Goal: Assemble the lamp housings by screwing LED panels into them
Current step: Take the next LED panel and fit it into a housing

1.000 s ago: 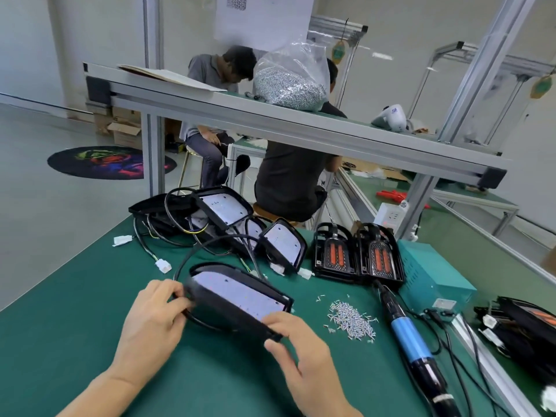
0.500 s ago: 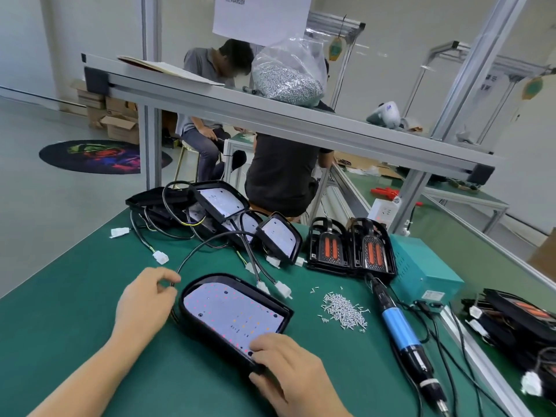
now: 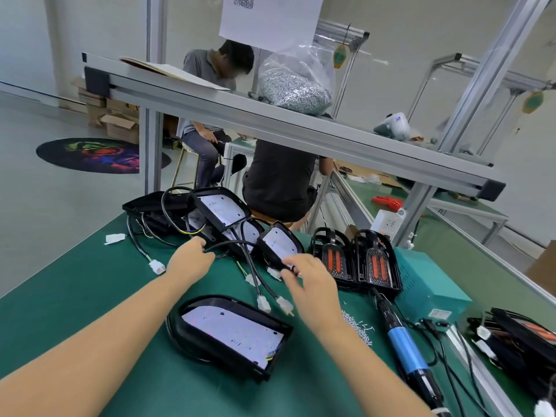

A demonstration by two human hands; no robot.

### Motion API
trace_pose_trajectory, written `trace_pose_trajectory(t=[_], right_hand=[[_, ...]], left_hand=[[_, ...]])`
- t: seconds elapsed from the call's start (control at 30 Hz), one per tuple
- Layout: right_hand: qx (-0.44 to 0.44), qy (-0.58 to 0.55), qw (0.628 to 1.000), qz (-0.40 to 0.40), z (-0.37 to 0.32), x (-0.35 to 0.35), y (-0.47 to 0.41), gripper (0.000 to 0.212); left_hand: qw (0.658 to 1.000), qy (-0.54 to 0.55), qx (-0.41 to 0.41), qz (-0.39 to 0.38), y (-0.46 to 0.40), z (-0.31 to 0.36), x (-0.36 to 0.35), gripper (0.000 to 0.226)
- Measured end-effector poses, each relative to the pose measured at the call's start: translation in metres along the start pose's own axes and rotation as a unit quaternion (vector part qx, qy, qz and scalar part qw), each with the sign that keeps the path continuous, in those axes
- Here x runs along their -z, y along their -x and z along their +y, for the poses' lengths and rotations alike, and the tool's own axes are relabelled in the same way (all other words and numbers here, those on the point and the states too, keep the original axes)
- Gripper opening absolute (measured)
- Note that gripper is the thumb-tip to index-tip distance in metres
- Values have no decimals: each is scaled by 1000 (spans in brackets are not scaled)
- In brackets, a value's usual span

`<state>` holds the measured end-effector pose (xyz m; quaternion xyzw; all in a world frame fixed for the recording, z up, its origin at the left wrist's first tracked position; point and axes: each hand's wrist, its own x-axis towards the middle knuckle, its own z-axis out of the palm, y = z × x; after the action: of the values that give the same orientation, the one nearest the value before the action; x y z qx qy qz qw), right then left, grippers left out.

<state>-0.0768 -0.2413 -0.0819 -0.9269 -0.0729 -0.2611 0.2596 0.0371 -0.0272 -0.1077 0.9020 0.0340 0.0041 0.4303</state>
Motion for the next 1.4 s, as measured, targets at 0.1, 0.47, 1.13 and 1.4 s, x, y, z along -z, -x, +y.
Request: trace_pose_trajectory(t=[0.1,0.47,1.13,1.4], right_hand=[[-74,85,990,-82,20,-15,-35,34],[-156,192,966,-78,43,-51,-59,18],[-170,206,962,-61,43,-55,-42,20],[-114,100,988,-35,28,-38,-24,25]], left_hand=[[1000,25,-14,11,-4,1,-2,6],[984,155,-72,53,4,4,1,19],[910,339,77,226,71,-81,39,19],[971,-27,-20,238,101,-59,41,26]])
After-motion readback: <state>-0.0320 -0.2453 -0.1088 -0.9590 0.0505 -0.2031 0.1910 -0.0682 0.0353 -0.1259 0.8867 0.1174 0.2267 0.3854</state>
